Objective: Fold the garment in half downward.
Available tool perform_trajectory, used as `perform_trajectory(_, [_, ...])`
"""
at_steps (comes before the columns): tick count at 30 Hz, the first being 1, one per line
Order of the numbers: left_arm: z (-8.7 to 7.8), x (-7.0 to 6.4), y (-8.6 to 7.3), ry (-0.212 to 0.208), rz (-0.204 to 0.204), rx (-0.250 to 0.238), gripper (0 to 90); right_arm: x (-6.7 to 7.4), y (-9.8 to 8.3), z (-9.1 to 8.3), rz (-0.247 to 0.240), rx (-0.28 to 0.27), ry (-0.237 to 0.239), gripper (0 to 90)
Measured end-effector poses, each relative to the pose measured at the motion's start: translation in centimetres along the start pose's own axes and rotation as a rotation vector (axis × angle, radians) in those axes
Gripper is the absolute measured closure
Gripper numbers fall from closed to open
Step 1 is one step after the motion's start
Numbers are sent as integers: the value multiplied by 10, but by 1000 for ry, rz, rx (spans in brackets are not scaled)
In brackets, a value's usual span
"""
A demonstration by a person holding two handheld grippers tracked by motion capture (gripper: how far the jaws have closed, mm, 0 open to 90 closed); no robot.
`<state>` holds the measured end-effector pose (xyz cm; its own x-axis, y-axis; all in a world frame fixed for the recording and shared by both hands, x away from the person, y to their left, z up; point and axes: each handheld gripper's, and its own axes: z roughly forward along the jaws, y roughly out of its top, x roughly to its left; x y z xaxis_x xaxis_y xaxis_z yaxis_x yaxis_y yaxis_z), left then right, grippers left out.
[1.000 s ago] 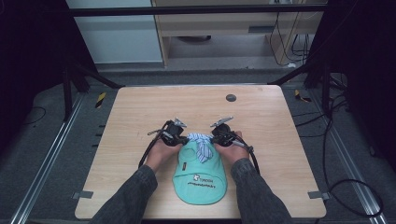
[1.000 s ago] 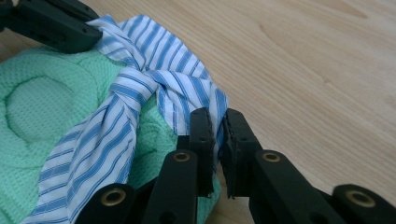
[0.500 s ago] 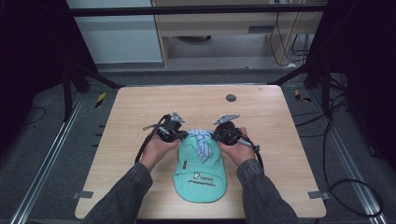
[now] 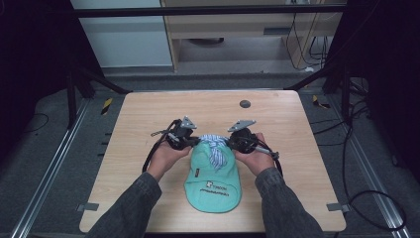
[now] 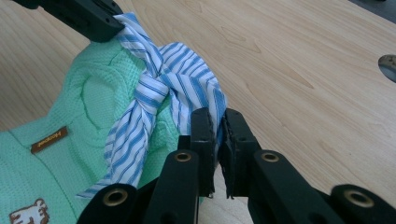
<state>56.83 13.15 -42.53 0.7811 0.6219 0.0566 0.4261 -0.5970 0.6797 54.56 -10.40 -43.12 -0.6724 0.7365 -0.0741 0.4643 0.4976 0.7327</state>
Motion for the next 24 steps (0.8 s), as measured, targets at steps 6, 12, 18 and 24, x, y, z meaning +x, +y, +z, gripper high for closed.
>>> perform_trajectory(6, [-6,-1,3,2,15,-4,870,0,1,-4,-14,-4,4,840])
perform_trajectory(12, [-13,-1,6,9,28,-7,870,3,5,-9,-40,-11,1,839])
perform_trajectory(18, [-12,-1,8,5,37,-6,870,3,6,-11,-45,-15,2,839])
perform_trajectory(24, [-7,1,11,-8,40,1,870,-3,5,-8,-36,-7,7,838])
